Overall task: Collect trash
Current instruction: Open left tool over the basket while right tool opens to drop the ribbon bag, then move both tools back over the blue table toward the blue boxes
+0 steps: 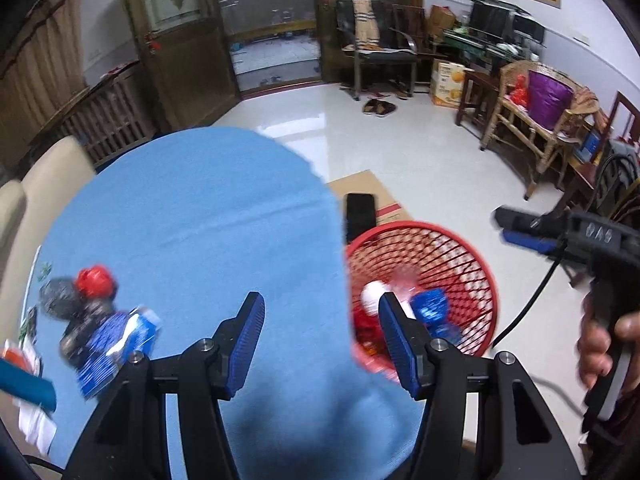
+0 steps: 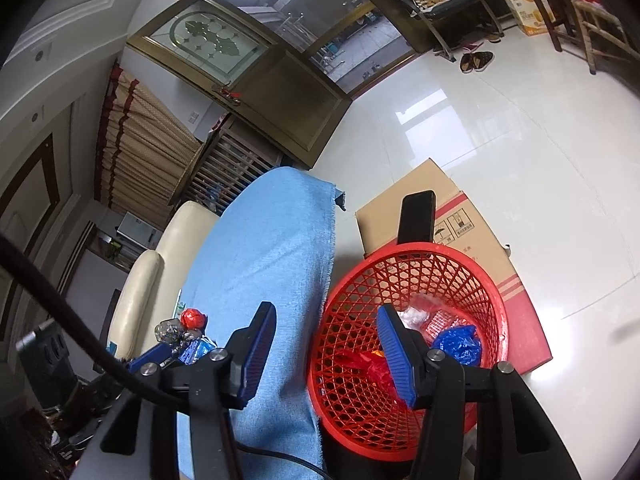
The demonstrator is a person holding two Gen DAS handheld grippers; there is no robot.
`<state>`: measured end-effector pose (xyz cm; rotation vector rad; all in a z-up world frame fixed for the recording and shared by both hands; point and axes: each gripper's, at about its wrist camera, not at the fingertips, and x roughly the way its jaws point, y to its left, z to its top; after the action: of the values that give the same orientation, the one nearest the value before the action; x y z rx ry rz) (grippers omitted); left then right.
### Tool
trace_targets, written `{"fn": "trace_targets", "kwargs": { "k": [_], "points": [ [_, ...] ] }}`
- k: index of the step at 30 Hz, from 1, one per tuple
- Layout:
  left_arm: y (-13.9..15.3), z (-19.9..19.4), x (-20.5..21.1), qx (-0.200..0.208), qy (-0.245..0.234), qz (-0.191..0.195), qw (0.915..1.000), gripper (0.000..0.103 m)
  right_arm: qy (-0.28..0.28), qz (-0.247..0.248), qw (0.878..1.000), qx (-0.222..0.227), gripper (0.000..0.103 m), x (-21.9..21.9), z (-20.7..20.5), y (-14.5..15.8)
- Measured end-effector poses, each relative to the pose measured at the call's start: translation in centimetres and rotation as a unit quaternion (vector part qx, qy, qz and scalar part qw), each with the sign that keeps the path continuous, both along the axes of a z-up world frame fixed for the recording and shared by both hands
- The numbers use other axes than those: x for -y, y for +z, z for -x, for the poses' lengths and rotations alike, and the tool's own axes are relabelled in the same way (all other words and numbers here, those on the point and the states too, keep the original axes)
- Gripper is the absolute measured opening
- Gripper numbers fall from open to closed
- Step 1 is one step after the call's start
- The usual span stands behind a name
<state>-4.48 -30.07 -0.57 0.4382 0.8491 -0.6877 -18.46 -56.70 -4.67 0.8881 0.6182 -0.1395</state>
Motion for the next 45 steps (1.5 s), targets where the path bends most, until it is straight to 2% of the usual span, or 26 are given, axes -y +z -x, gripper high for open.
{"fn": "trace_targets", "kwargs": {
  "k": [4,8,13,16,20,23,30,32,38,42,45],
  "points": [
    [0.0,-0.9,-5.3,0.014,0.050,-0.004,0.9986,0.060,0.005,0.008,1.000,-0.003,0.056,-0.5,-0.2,0.4],
    [0.2,-1.6,-11.4,0.027,0.116,-0.005,0.9928,0.060,0.016,0.015,1.000,-0.008,0.056,-1.3,-0.7,0.7],
    [0.1,-2.9,-20.3,0.032,0.217,0.003,0.9757,0.061,0.042,0.029,0.999,-0.017,0.056,-3.2,-2.1,1.1],
    [-0.3,-3.4,-24.1,0.026,0.263,0.012,0.9643,0.061,0.064,0.038,0.997,-0.024,0.056,-4.8,-3.6,1.3],
    [-1.3,-3.9,-27.6,0.013,0.302,0.028,0.9529,0.061,0.110,0.045,0.992,-0.031,0.056,-8.0,-6.5,1.8],
    [-2.1,-4.2,-28.5,0.006,0.307,0.037,0.9509,0.061,0.155,0.053,0.986,-0.035,0.056,-11.1,-9.3,2.2],
    [-3.7,-5.2,-29.7,-0.013,0.306,0.050,0.9506,0.061,0.268,0.112,0.956,-0.044,0.057,-20.1,-16.1,2.6],
    [-4.1,-5.5,-30.5,-0.019,0.309,0.057,0.9491,0.061,0.291,0.116,0.948,-0.049,0.064,-22.0,-17.9,2.3],
    [-4.7,-6.6,-32.9,-0.035,0.326,0.071,0.9420,0.061,0.355,0.139,0.921,-0.075,0.071,-27.4,-23.6,-0.5],
    [-4.7,-7.4,-34.1,-0.033,0.331,0.082,0.9394,0.062,0.390,0.183,0.898,-0.090,0.072,-30.5,-26.9,-2.4],
    [-4.9,-7.8,-34.7,-0.036,0.332,0.085,0.9387,0.062,0.403,0.208,0.886,-0.097,0.075,-31.9,-28.7,-3.2]
  ]
}}
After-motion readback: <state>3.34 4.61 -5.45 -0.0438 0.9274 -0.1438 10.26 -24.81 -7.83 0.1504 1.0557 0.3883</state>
